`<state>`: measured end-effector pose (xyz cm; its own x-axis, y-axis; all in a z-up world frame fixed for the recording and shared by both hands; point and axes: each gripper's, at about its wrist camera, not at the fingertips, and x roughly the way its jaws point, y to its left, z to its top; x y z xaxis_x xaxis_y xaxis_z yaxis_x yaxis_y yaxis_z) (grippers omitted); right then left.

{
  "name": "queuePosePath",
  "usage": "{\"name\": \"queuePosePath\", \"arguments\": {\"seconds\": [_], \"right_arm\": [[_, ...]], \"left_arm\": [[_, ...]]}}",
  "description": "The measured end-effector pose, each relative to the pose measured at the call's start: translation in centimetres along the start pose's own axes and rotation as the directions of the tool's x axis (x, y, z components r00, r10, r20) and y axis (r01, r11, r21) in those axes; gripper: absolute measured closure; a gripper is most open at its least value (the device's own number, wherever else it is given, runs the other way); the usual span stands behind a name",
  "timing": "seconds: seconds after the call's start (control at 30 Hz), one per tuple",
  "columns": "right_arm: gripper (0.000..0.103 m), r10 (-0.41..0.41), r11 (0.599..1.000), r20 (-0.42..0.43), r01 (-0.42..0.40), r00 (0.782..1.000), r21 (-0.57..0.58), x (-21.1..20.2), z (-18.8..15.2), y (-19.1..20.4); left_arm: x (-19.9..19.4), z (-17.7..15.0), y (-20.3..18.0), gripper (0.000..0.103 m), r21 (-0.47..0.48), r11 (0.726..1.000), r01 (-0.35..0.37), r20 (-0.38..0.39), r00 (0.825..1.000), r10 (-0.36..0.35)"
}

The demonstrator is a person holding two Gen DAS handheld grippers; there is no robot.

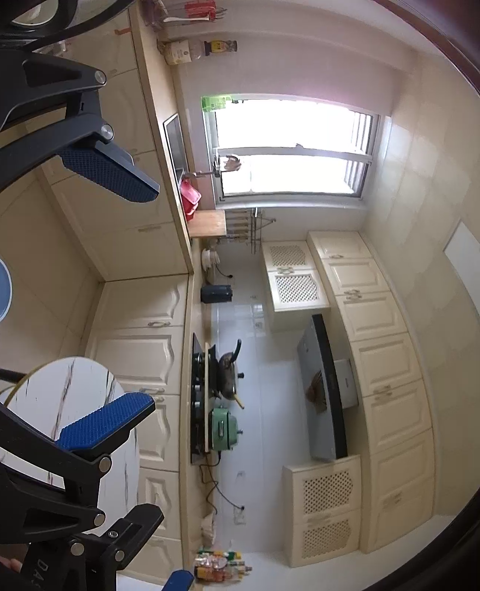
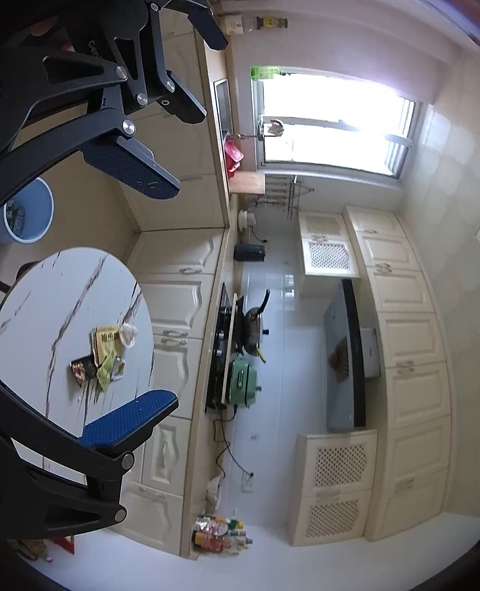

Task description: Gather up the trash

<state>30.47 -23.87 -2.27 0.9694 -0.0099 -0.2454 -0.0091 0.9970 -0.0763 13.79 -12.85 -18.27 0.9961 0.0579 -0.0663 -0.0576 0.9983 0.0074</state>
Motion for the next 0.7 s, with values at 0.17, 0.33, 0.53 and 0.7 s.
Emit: {"name": "queuePosePath", "arguments": {"seconds": [0.17, 0.33, 0.53, 0.7], "right_arm": [[0.0, -0.039, 0.999, -0.008, 0.039, 0.999, 0.021, 0.0, -0.5, -2.3], [0.0, -0.107, 0.993, -0.032, 0.108, 0.994, 0.04, 0.8, -1.0, -5.3], [0.0, -0.17, 0.982, -0.096, 0.177, 0.981, 0.068, 3.0, -2.2, -9.6], [0.0, -0.159, 0.979, -0.193, 0.18, 0.968, 0.1, 7.1, -4.3, -12.9]], "left_arm": [[0.9, 0.6, -1.7, 0.001, 0.018, 0.999, 0.032, 0.0, 0.999, -0.032], [4.7, 1.7, -3.8, 0.001, 0.034, 0.995, 0.098, -0.023, 0.995, -0.097], [9.7, 2.8, -5.1, 0.001, 0.055, 0.985, 0.166, -0.081, 0.984, -0.161], [16.6, 2.8, -6.0, 0.001, 0.074, 0.96, 0.269, -0.233, 0.941, -0.245]]}}
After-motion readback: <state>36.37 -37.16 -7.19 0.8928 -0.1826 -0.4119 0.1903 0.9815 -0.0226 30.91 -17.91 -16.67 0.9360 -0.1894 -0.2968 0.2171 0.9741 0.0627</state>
